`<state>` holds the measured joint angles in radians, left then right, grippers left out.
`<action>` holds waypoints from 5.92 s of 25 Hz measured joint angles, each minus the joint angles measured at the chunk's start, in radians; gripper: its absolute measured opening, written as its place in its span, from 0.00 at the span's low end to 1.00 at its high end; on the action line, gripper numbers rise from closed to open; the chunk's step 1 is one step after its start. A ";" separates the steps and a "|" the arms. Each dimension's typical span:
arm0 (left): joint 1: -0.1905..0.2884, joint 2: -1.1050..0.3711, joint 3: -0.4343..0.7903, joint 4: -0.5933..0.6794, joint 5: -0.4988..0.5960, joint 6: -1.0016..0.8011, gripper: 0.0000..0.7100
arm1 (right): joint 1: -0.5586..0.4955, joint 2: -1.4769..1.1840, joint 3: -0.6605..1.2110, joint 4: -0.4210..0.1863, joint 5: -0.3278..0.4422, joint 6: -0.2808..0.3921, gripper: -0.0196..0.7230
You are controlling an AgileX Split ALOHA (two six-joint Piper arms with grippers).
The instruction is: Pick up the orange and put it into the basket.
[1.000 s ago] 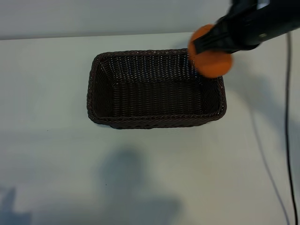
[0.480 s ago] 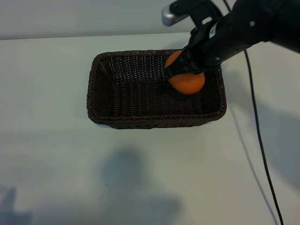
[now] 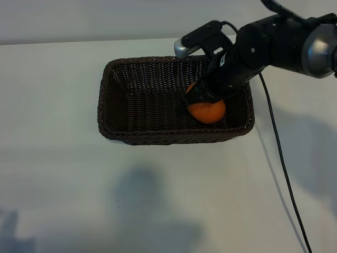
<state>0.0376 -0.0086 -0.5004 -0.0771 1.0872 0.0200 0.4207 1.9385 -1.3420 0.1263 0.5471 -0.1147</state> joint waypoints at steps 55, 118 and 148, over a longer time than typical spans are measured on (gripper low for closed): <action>0.000 0.000 0.000 0.000 0.000 0.001 0.71 | -0.562 -0.254 -0.182 -0.169 0.319 0.124 0.83; 0.000 0.000 0.000 0.000 0.000 0.001 0.71 | -0.529 -1.854 0.507 -0.150 0.575 0.106 0.83; 0.000 0.000 0.000 0.001 0.000 0.000 0.71 | -0.529 -1.947 0.828 -0.097 0.570 0.080 0.83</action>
<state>0.0376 -0.0086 -0.5004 -0.0762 1.0872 0.0199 -0.1086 -0.0080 -0.5136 0.0294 1.1175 -0.0349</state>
